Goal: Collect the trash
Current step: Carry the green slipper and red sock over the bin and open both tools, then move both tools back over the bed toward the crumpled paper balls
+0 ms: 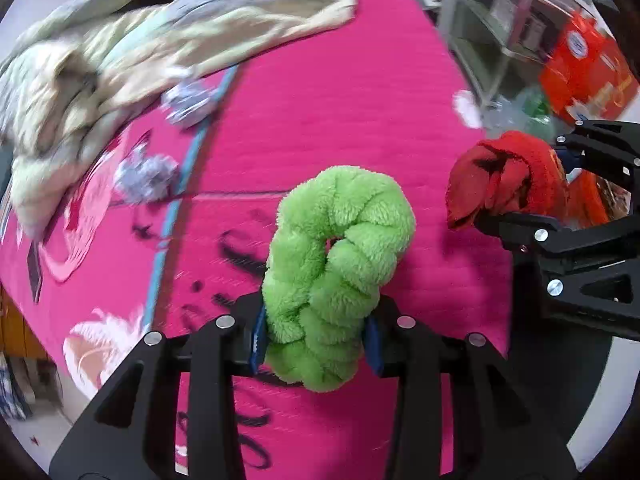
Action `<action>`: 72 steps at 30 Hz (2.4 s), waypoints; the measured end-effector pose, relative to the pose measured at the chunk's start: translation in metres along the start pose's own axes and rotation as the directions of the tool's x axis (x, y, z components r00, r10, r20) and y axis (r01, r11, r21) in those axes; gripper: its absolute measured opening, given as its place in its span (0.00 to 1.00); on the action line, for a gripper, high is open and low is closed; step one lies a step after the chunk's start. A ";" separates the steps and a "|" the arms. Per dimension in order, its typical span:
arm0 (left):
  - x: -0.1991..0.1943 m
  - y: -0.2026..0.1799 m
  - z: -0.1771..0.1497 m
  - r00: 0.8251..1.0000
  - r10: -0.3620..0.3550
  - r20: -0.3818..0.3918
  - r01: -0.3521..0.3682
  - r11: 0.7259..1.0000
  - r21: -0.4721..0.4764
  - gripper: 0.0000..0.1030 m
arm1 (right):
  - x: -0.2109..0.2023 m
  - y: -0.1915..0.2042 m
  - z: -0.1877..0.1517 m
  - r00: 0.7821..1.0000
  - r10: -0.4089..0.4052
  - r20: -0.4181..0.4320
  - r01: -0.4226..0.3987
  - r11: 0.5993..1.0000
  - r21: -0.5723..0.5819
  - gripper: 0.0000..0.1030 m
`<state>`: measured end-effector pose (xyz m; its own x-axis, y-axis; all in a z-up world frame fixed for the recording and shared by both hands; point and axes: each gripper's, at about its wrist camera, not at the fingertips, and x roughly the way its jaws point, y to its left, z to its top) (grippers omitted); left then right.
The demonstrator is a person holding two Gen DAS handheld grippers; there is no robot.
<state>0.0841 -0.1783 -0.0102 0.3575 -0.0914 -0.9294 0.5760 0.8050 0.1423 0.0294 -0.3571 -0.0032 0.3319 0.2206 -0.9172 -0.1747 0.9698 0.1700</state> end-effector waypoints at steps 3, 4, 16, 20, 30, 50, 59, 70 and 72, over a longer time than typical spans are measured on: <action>0.002 -0.029 0.012 1.000 -0.012 0.000 0.012 0.999 0.052 0.37 | -0.012 -0.024 -0.020 1.000 -0.025 0.012 0.024 0.998 0.058 0.50; 0.003 -0.038 0.016 1.000 -0.019 0.001 0.019 0.997 0.070 0.37 | -0.017 -0.033 -0.027 0.999 -0.033 0.016 0.032 0.996 0.078 0.50; 0.013 -0.163 0.054 0.992 -0.128 -0.019 0.127 0.942 0.310 0.39 | -0.059 -0.125 -0.114 0.989 -0.146 0.022 0.131 0.937 0.323 0.50; 0.022 -0.204 0.061 0.981 -0.181 -0.067 0.193 0.906 0.376 0.39 | -0.069 -0.150 -0.140 0.984 -0.178 0.003 0.164 0.910 0.380 0.50; 0.036 -0.257 0.064 0.970 -0.182 -0.159 0.235 0.858 0.456 0.78 | -0.076 -0.188 -0.180 0.977 -0.211 -0.040 0.205 0.862 0.464 0.51; 0.025 -0.199 0.055 0.983 -0.138 -0.123 0.175 0.911 0.374 0.82 | -0.022 -0.190 -0.178 0.938 -0.261 -0.226 0.336 0.842 0.422 0.85; 0.010 -0.145 0.050 0.989 -0.124 -0.076 0.139 0.963 0.231 0.82 | -0.025 -0.163 -0.144 0.962 -0.230 -0.147 0.269 0.890 0.369 0.85; -0.003 -0.070 0.046 0.998 -0.063 -0.021 0.063 0.998 0.014 0.83 | -0.028 -0.127 -0.054 0.980 -0.200 -0.010 0.196 0.946 0.257 0.85; -0.004 -0.055 0.044 0.998 -0.053 -0.018 0.053 0.998 -0.022 0.83 | -0.025 -0.115 -0.034 0.981 -0.193 0.005 0.188 0.959 0.213 0.85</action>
<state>0.0835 -0.2480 0.0010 0.3134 -0.1236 -0.9415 0.5774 0.8119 0.0856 0.0096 -0.4782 -0.0119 0.3643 0.0293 -0.9308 0.0925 0.9934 0.0675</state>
